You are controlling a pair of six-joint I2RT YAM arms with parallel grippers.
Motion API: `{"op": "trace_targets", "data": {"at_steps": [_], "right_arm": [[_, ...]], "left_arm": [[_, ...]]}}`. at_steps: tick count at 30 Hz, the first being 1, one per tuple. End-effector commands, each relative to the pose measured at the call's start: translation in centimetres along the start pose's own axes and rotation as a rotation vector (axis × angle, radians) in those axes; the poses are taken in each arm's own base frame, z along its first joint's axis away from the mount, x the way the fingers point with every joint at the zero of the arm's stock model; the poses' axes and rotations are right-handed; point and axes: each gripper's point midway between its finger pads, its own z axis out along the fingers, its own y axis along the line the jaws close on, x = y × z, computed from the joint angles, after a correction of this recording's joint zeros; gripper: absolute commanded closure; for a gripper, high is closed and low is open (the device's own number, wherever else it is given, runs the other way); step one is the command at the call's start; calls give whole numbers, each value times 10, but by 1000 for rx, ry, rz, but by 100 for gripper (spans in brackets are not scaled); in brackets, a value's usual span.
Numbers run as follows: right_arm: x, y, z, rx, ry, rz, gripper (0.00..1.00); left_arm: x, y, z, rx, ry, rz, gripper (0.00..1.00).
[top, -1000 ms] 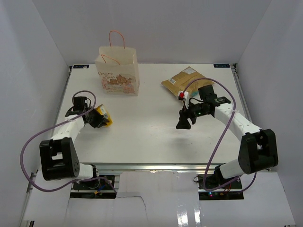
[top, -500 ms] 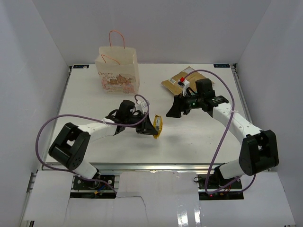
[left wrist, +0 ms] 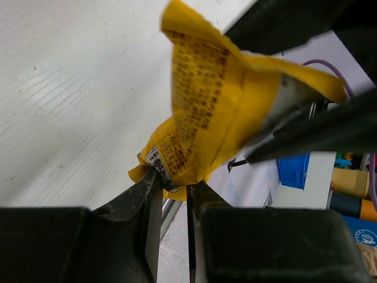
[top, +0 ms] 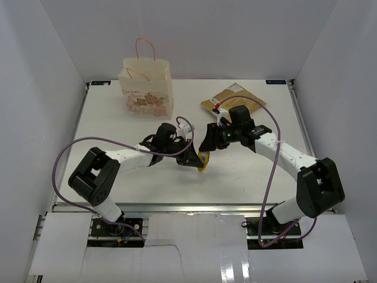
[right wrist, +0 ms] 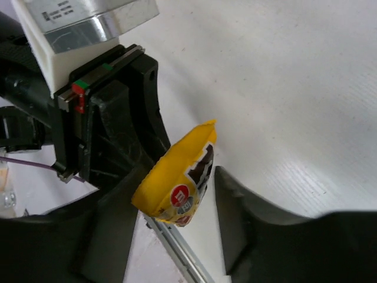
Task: Place the snacks into the paper bag
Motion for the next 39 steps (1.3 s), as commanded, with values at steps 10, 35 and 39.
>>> {"op": "trace_targets", "data": {"at_steps": [10, 35, 39], "right_arm": [[-38, 25, -7, -87, -62, -152, 92], [-398, 164, 0, 74, -1158, -1055, 92], [-401, 152, 26, 141, -1209, -1065, 92]], "left_arm": [[-36, -29, -30, -44, -181, 151, 53], [-31, -18, -171, -439, -676, 194, 7], [-27, -14, -180, -460, -711, 172, 7]]}}
